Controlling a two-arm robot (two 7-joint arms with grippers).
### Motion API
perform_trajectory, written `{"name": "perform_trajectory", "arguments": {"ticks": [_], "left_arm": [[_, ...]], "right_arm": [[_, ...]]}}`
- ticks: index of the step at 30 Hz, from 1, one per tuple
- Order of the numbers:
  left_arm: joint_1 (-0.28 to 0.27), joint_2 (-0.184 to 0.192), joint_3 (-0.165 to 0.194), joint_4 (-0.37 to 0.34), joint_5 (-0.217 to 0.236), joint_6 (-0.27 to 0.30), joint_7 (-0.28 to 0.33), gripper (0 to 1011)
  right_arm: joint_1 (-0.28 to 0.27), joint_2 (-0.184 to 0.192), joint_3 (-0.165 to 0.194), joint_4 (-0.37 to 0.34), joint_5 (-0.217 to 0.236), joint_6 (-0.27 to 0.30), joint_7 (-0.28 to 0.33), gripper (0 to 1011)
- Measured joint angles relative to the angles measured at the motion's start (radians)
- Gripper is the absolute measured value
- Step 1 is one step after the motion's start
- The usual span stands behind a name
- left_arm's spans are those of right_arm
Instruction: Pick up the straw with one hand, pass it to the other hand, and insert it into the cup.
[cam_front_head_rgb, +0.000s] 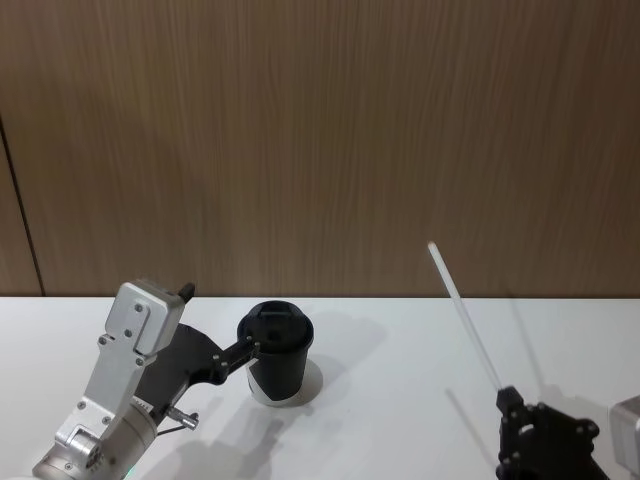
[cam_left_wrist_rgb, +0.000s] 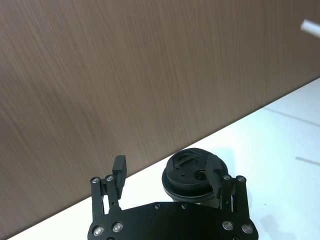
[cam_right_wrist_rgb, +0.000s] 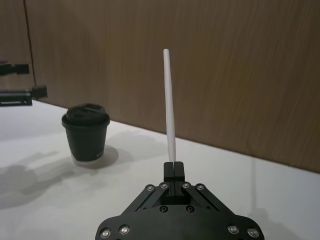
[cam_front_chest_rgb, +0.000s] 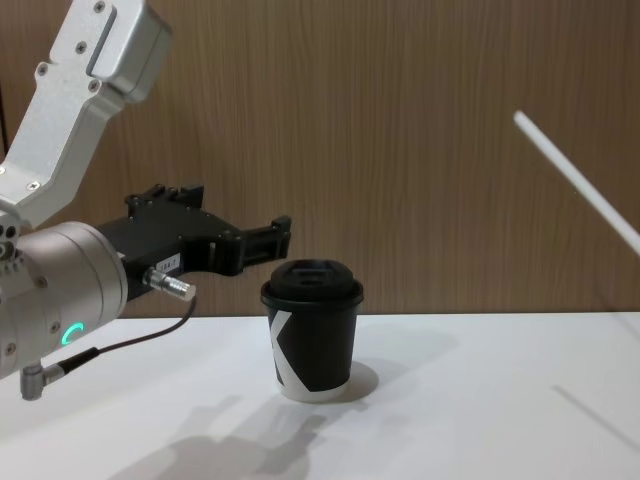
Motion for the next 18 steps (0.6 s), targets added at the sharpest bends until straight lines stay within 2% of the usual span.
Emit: {"name": "perform_trajectory", "arguments": {"ticks": [8, 18], "left_arm": [[0.000, 0.000, 0.000, 0.000, 0.000, 0.000, 0.000, 1003], [0.000, 0.000, 0.000, 0.000, 0.000, 0.000, 0.000, 1003]], "right_arm": [[0.054, 0.009, -0.007, 0.029, 0.004, -0.088, 0.050, 2], [0.123, 0.021, -0.022, 0.072, 0.026, -0.156, 0.111, 2]]}}
